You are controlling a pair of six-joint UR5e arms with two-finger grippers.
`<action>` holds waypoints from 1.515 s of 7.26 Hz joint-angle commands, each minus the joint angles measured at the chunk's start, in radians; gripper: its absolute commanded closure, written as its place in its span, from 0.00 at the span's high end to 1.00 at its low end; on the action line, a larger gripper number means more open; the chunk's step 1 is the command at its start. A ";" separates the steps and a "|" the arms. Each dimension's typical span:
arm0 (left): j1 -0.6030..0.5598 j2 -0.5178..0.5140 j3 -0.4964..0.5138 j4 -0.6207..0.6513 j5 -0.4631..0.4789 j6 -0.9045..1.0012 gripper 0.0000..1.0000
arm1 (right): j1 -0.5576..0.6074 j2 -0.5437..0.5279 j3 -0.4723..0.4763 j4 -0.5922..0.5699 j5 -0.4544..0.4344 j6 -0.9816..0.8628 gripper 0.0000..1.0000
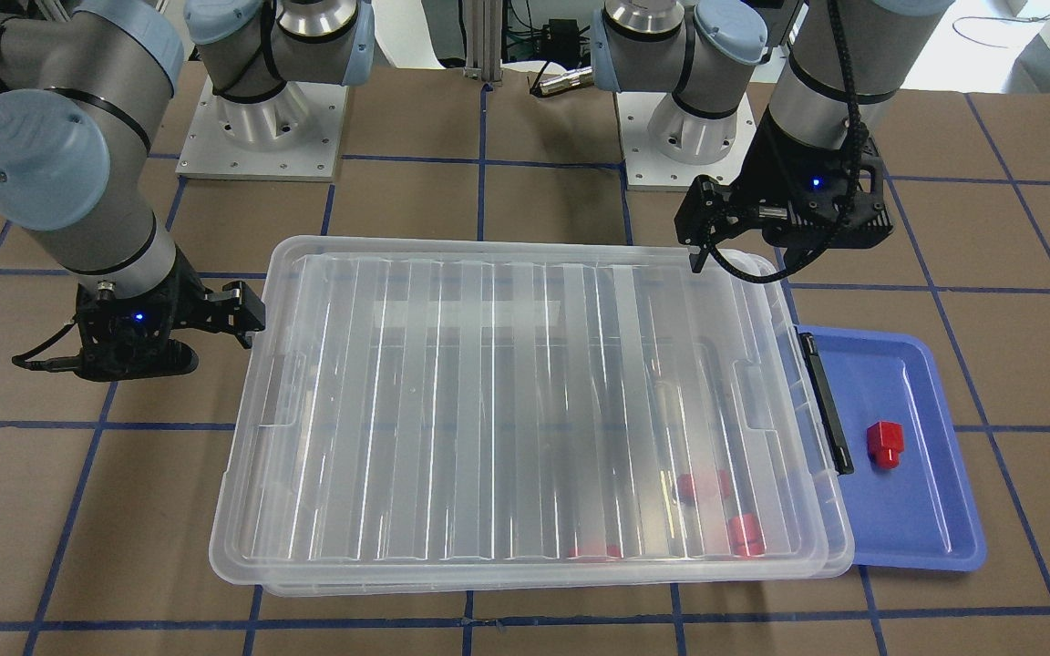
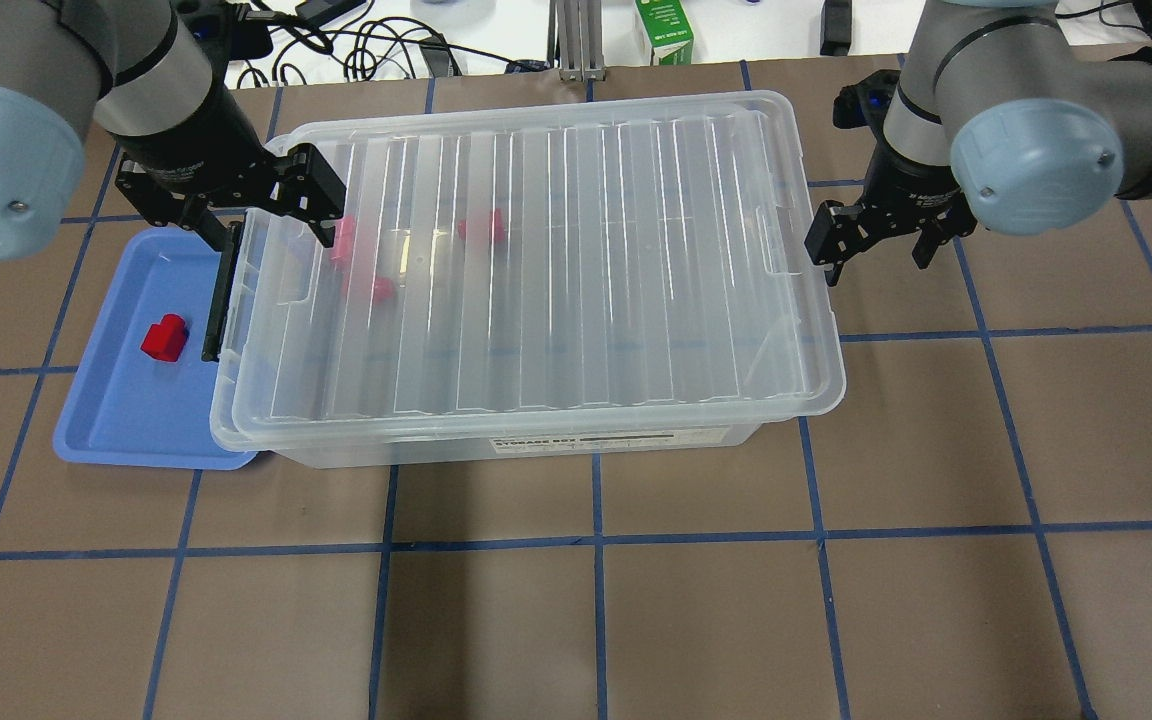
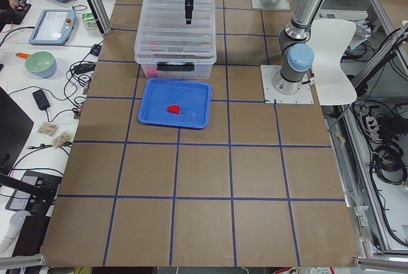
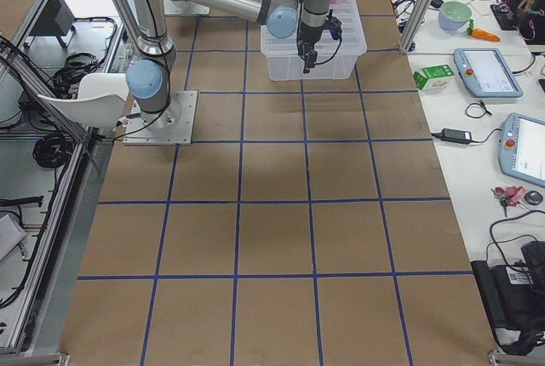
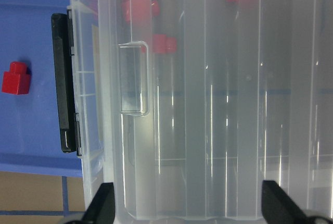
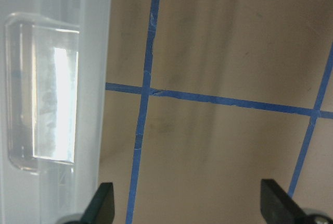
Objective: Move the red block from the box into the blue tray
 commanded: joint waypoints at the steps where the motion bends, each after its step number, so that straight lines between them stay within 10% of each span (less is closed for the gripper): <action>1: 0.000 0.000 0.000 -0.001 -0.001 0.000 1.00 | 0.000 -0.067 -0.029 0.026 -0.004 0.120 1.00; 5: 0.000 0.000 0.002 -0.001 0.002 0.000 1.00 | 0.029 -0.267 -0.022 0.164 0.131 0.161 1.00; 11: 0.000 0.004 0.009 -0.013 -0.001 0.000 1.00 | 0.038 -0.269 -0.013 0.221 0.007 0.170 1.00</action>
